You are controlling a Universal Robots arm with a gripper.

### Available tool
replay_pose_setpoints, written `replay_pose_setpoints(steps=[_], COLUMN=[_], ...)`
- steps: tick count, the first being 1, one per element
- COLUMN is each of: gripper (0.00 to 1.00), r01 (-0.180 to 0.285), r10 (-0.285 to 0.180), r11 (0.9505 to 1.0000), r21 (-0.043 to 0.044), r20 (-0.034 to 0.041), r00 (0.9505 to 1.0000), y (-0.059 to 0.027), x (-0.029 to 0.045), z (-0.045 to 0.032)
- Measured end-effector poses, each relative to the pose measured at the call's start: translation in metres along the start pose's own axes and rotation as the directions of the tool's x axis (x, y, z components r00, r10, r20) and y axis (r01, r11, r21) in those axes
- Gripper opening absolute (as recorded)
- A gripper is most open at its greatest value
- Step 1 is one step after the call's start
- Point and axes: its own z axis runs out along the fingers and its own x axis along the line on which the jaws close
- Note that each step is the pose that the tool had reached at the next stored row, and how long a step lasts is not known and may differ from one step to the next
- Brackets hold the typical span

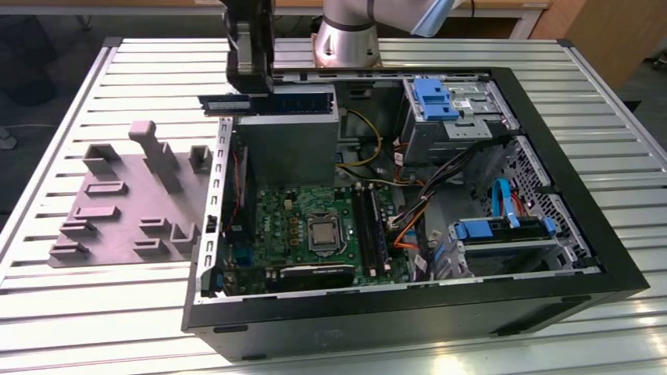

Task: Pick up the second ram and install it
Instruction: 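Pick up the second ram and move it above second insertion slot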

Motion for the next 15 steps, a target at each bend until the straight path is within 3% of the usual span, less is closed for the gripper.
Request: replay_pose_setpoints(steps=[15], gripper=[0.14], r01=[0.0], r10=[0.0], r11=[1.0], r21=[0.0], r20=[0.0], r00=[1.0], y=[-0.0406], x=[-0.0008], z=[-0.0003])
